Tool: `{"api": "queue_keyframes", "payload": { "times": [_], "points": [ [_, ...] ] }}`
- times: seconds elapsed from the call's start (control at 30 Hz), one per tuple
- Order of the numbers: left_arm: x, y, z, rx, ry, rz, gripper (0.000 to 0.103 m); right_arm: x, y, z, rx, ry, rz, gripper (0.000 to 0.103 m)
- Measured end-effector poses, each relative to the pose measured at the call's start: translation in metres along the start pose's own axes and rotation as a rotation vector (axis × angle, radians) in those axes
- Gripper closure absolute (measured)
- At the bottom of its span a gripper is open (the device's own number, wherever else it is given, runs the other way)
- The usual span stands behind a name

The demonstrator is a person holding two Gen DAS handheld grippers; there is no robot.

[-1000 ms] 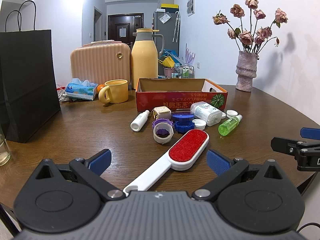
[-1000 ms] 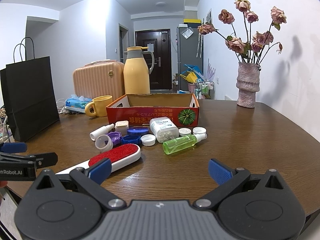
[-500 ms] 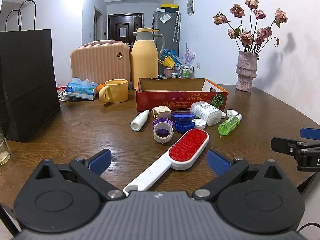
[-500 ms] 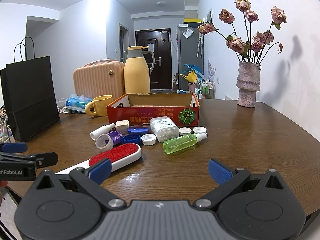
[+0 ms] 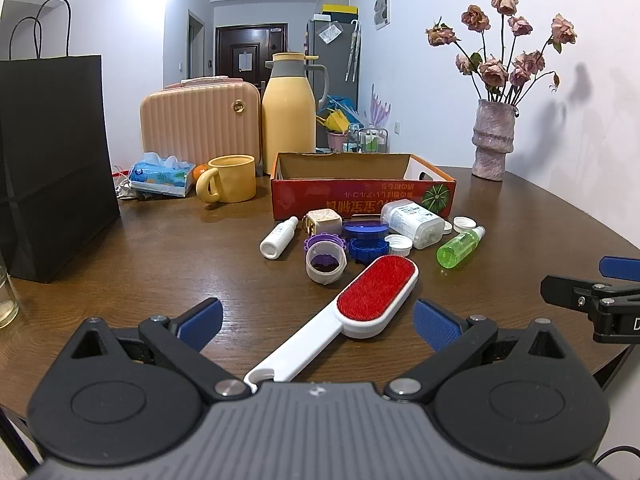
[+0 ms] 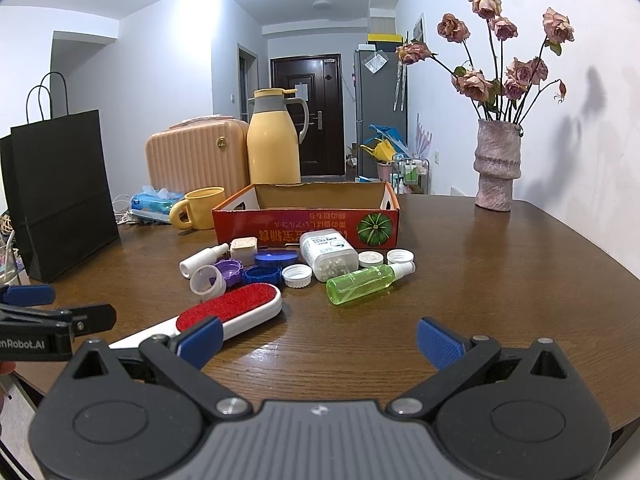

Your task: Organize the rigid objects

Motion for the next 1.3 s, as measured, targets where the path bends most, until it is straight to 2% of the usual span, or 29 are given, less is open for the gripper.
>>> {"api": "queue_keyframes", "payload": {
  "times": [0.63,0.97,1.3],
  "points": [
    [0.027,0.0,-0.002,-0.009,0.057,-0.011,0.0,0.023,-0.011,-0.002,0.013,0.043,0.001,0.0],
    [0.06,-0.005,-0.009,-0.003,0.146,-0.047,0.0,0.047,-0.024,-0.008,0.049,0.088,0.006,0.0],
    [0.103,-0.018,-0.015,0.054,0.229,-0.067,0.0,0.071,-0.033,-0.013,0.052,0.119,0.015,0.0]
  ]
}}
Point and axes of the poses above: each gripper's, at about its wrist camera, not at the fingertips, and x roughly the way its jaws point, y to its left, z to its top, the point moved 10 cm from there along x, roughly the way its jaws point, and after that the axes turned 3 degrees about -x, right-handed, at the moved point
